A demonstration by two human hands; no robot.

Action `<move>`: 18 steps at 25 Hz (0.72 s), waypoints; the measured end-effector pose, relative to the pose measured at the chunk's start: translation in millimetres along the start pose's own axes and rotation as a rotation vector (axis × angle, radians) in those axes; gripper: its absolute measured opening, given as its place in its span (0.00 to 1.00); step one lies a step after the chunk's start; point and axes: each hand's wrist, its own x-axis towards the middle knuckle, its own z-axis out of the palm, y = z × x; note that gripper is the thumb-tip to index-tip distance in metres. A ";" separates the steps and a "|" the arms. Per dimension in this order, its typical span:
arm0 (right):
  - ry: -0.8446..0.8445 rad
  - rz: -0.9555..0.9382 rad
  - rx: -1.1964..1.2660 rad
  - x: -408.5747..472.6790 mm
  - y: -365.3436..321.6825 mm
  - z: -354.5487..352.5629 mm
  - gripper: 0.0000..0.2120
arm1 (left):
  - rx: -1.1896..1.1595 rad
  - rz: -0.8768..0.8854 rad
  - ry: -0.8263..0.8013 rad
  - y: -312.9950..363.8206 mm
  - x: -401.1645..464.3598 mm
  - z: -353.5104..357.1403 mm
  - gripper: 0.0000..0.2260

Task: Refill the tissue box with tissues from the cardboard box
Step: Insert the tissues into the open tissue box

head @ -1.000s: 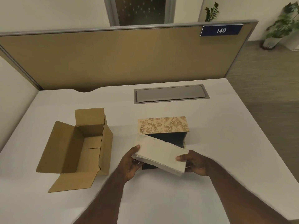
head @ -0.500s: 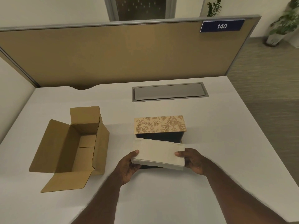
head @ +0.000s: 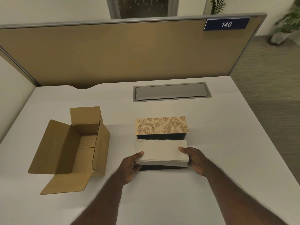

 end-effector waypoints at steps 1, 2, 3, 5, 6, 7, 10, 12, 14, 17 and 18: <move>0.019 -0.011 0.012 1.1 -1.3 0.9 0.09 | 0.017 -0.003 0.004 1.7 0.7 3.0 0.17; 0.042 -0.021 0.016 2.5 -2.6 1.7 0.08 | 0.034 -0.005 0.008 3.3 1.6 5.8 0.16; 0.063 -0.031 0.017 4.0 -3.5 1.9 0.08 | 0.048 -0.007 0.010 5.0 2.4 8.2 0.15; 0.085 -0.044 0.020 7.8 -5.1 2.3 0.07 | 0.070 -0.011 0.006 8.0 5.1 11.8 0.13; 0.093 -0.051 0.017 9.6 -5.6 2.6 0.08 | 0.082 -0.012 0.003 9.0 6.7 13.4 0.12; 0.101 -0.060 0.014 11.3 -5.6 3.0 0.10 | 0.094 -0.010 0.005 9.6 8.7 14.6 0.11; 0.121 -0.088 0.004 16.7 -4.6 6.0 0.14 | 0.120 0.001 0.038 11.4 16.6 16.0 0.11; 0.133 -0.092 -0.023 20.2 -4.2 8.3 0.15 | 0.128 0.000 0.045 12.2 20.9 15.0 0.12; 0.144 -0.089 -0.065 23.9 -3.8 9.7 0.16 | 0.143 -0.010 0.047 12.3 23.5 14.0 0.11; 0.172 -0.099 -0.090 28.4 -0.7 10.6 0.16 | 0.164 -0.012 0.066 12.8 26.9 13.8 0.11; 0.185 -0.106 -0.092 29.7 0.7 10.8 0.16 | 0.175 -0.010 0.068 13.3 27.8 14.6 0.11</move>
